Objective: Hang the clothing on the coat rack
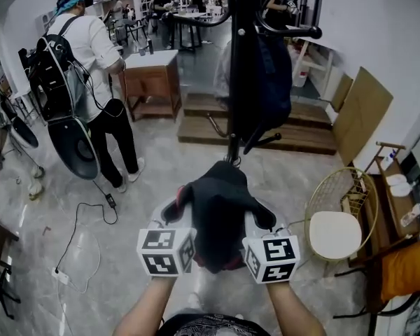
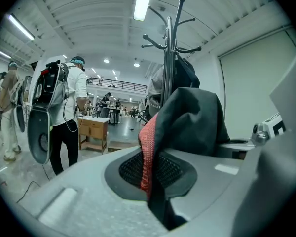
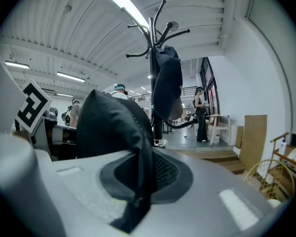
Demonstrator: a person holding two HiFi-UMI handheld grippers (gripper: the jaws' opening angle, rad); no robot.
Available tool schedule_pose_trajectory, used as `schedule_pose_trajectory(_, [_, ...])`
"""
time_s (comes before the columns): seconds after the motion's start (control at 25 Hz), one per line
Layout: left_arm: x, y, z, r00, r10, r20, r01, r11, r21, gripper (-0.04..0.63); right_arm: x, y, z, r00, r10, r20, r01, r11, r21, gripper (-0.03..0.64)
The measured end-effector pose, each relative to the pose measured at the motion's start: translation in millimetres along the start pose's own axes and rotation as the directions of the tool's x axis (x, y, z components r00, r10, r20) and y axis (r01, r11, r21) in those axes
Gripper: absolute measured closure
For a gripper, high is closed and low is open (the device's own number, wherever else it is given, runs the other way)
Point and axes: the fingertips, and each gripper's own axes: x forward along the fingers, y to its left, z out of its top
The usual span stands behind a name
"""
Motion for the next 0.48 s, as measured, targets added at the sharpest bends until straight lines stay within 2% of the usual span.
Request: schedule_pose_trajectory(0.48, [28, 12, 14, 0.99, -0.144, -0.002, 0.144, 0.989, 0.036, 0.571, 12, -6, 5, 0.988, -0.155, 0.001, 0.155, 0.987, 0.03, 0.594])
